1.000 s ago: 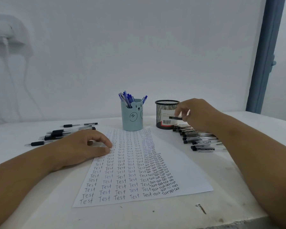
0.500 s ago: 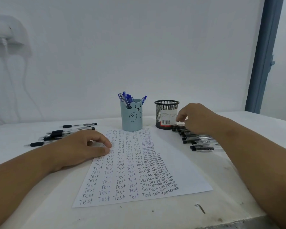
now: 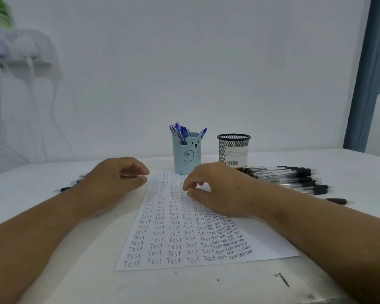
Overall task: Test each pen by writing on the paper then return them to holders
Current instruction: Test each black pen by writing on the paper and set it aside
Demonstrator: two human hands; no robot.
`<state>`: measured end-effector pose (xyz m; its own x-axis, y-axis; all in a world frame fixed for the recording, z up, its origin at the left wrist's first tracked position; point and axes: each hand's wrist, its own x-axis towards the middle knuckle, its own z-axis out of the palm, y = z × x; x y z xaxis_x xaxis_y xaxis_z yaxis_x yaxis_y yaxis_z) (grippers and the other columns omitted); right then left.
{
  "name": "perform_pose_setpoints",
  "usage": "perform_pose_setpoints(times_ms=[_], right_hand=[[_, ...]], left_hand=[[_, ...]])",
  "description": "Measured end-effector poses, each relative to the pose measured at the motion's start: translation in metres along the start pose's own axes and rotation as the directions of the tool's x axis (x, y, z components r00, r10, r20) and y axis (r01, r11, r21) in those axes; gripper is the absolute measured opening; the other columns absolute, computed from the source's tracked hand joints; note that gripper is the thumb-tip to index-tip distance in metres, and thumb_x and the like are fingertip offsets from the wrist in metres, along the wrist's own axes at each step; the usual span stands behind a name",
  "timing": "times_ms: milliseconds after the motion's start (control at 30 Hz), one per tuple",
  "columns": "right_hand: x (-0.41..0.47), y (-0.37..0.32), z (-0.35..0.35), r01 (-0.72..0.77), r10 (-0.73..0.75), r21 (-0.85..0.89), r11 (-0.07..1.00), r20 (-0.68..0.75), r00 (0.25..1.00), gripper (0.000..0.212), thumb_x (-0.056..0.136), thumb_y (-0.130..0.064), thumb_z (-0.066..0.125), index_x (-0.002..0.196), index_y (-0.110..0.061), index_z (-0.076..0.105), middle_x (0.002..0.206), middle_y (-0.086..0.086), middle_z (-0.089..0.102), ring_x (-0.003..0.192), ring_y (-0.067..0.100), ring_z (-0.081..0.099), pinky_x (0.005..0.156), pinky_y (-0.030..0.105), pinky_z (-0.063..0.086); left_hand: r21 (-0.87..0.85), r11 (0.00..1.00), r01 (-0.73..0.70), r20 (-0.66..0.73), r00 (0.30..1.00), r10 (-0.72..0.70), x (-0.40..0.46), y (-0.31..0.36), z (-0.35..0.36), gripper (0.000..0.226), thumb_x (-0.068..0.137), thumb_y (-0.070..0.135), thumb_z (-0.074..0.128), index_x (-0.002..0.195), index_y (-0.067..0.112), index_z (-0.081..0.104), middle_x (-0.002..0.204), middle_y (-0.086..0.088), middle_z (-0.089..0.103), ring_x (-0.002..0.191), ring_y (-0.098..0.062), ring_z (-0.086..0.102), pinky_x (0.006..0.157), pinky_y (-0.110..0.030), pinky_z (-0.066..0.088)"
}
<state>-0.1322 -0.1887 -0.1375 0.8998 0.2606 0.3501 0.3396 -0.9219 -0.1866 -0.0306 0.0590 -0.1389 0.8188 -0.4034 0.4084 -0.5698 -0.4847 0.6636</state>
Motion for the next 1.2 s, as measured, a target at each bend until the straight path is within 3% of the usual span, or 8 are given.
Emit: perform_pose_setpoints(times_ms=[133, 233, 367, 500, 867, 1067, 1133, 1200], right_hand=[[0.002, -0.004, 0.005, 0.019, -0.017, -0.025, 0.999, 0.078, 0.997, 0.024, 0.101, -0.04, 0.055, 0.118, -0.029, 0.068, 0.113, -0.012, 0.061, 0.106, 0.006, 0.055, 0.099, 0.03, 0.046], [0.004, -0.004, 0.007, 0.023, -0.021, -0.028, 0.999, 0.073, 0.997, 0.024, 0.101, -0.041, 0.055, 0.118, -0.031, 0.068, 0.113, -0.013, 0.061, 0.105, 0.004, 0.055, 0.099, 0.029, 0.045], [0.004, -0.001, 0.007, 0.018, -0.017, -0.017, 1.0, 0.064, 0.998, 0.023, 0.1, -0.043, 0.055, 0.117, -0.033, 0.068, 0.113, -0.016, 0.061, 0.106, 0.002, 0.055, 0.099, 0.028, 0.045], [0.004, 0.0, 0.008, 0.015, -0.014, -0.007, 1.0, 0.063, 0.998, 0.023, 0.1, -0.044, 0.056, 0.117, -0.035, 0.067, 0.112, -0.019, 0.06, 0.106, -0.001, 0.054, 0.098, 0.025, 0.044], [0.004, 0.0, 0.008, 0.014, -0.014, 0.003, 1.0, 0.053, 0.998, 0.021, 0.099, -0.043, 0.056, 0.115, -0.035, 0.069, 0.11, -0.017, 0.061, 0.106, 0.0, 0.055, 0.097, 0.025, 0.045], [0.004, 0.001, 0.009, 0.014, -0.014, 0.002, 1.0, 0.05, 0.999, 0.021, 0.099, -0.044, 0.057, 0.115, -0.035, 0.069, 0.11, -0.019, 0.061, 0.106, 0.0, 0.055, 0.097, 0.026, 0.045], [0.004, 0.001, 0.009, 0.012, -0.012, 0.002, 1.0, 0.05, 0.999, 0.022, 0.099, -0.044, 0.057, 0.115, -0.035, 0.068, 0.11, -0.018, 0.061, 0.106, 0.0, 0.054, 0.097, 0.026, 0.045], [0.004, 0.002, 0.009, 0.015, -0.015, 0.003, 1.0, 0.047, 0.999, 0.022, 0.099, -0.045, 0.056, 0.114, -0.035, 0.069, 0.11, -0.018, 0.061, 0.105, 0.0, 0.055, 0.097, 0.026, 0.046]], left_hand=[[0.12, 0.992, 0.037, -0.209, 0.978, -0.012, 0.009, -0.015, -0.016, 0.018, 0.091, 0.011, 0.068, 0.096, 0.028, 0.072, 0.101, 0.014, 0.069, 0.096, -0.006, 0.063, 0.076, -0.018, 0.04], [0.258, 0.958, 0.123, -0.193, 0.978, -0.074, 0.01, -0.031, -0.022, 0.021, 0.092, 0.013, 0.063, 0.105, 0.028, 0.07, 0.113, 0.008, 0.062, 0.103, -0.013, 0.053, 0.077, -0.02, 0.035], [0.341, 0.926, 0.16, -0.123, 0.984, -0.125, 0.012, -0.037, -0.02, 0.017, 0.091, 0.017, 0.064, 0.101, 0.028, 0.072, 0.107, 0.01, 0.059, 0.101, -0.011, 0.053, 0.082, -0.017, 0.036], [0.411, 0.893, 0.181, -0.07, 0.984, -0.167, 0.014, -0.04, -0.021, 0.02, 0.087, 0.023, 0.066, 0.09, 0.043, 0.065, 0.1, 0.023, 0.059, 0.105, -0.012, 0.056, 0.105, -0.039, 0.042], [0.426, 0.901, 0.076, -0.074, 0.996, -0.05, 0.015, -0.046, -0.022, 0.017, 0.09, 0.021, 0.068, 0.077, 0.031, 0.07, 0.091, 0.017, 0.066, 0.091, -0.01, 0.058, 0.097, -0.044, 0.046], [0.24, 0.969, -0.057, -0.241, 0.963, 0.117, 0.014, -0.03, -0.02, 0.027, 0.101, 0.011, 0.051, 0.082, 0.028, 0.061, 0.086, 0.011, 0.069, 0.075, -0.008, 0.058, 0.064, -0.013, 0.041], [0.1, 0.986, -0.137, -0.3, 0.94, 0.161, 0.012, -0.018, -0.02, 0.025, 0.103, 0.008, 0.044, 0.089, 0.022, 0.059, 0.084, 0.006, 0.07, 0.069, -0.011, 0.057, 0.061, -0.015, 0.042], [-0.053, 0.969, -0.24, -0.412, 0.889, 0.197, 0.008, -0.003, -0.018, 0.025, 0.104, 0.007, 0.038, 0.093, 0.022, 0.055, 0.079, 0.002, 0.066, 0.071, -0.015, 0.06, 0.068, -0.02, 0.045]])
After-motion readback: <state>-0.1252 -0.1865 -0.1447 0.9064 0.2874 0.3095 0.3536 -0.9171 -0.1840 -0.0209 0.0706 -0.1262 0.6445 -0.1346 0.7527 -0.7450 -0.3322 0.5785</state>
